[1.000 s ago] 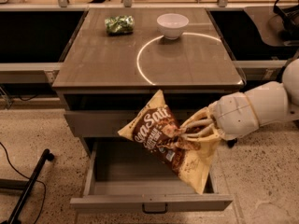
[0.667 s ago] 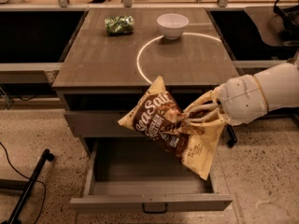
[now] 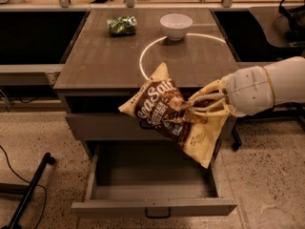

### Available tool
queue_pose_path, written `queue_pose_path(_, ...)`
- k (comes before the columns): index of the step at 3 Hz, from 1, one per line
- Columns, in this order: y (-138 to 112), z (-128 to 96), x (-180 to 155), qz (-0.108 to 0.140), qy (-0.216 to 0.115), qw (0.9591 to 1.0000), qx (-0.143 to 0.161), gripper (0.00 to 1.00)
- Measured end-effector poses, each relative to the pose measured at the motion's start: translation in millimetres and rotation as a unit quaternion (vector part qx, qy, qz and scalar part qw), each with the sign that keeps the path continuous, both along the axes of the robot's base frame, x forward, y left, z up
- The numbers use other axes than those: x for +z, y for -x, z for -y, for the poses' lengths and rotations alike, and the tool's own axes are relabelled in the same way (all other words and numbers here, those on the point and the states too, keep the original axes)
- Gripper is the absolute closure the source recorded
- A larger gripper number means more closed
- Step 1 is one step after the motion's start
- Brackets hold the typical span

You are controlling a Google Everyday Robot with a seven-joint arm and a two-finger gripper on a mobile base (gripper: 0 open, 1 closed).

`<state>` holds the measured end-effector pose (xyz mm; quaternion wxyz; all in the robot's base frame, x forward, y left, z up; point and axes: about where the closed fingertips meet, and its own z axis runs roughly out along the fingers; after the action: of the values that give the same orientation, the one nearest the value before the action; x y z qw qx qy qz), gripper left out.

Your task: Pick brown chip bag from middle drawer and place on counter

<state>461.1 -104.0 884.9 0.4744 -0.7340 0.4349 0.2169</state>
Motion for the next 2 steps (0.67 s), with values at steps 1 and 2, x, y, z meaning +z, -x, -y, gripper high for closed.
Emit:
queue_pose_path(1, -29.0, 1.8, 30.1, 0.049, -0.029, 0.9984, -0.005, 1.00)
queue_pose_path(2, -60.4, 3.8, 60.3, 0.083, -0.050, 0.9951, -0.020, 1.00)
